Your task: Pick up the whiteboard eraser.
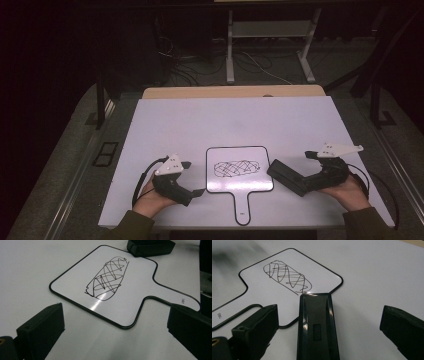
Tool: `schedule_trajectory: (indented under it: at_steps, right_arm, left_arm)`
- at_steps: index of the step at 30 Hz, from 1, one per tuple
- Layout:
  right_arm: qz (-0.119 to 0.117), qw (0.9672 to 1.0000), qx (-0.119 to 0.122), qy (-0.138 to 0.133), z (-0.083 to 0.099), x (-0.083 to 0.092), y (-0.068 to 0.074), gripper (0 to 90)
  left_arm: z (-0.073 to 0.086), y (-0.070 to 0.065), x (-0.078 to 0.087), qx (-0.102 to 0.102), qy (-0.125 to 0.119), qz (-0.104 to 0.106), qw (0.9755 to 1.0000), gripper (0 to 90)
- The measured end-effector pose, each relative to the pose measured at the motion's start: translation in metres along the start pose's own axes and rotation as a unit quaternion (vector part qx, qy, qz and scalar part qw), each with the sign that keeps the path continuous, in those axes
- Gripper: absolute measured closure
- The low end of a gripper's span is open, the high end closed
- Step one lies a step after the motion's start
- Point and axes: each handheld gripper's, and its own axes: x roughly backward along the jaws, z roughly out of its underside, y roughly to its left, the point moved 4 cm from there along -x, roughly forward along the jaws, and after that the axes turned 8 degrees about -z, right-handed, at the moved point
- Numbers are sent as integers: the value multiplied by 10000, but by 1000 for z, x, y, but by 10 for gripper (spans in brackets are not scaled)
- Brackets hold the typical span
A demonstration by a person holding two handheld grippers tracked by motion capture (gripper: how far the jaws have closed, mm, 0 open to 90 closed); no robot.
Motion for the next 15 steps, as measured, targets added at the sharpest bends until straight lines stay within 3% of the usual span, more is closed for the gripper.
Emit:
schedule_trajectory:
  at_steps: [5, 15]
  right_arm:
    - [-10, 10000, -29, 58, -1, -1, -3, 10]
    - [-128, 9987, -35, 492, 0, -14, -7, 10]
  left_arm:
    - [0, 0, 0, 16, 4, -6, 10000, 1]
    - [1, 2, 0, 41, 8, -47, 10000, 1]
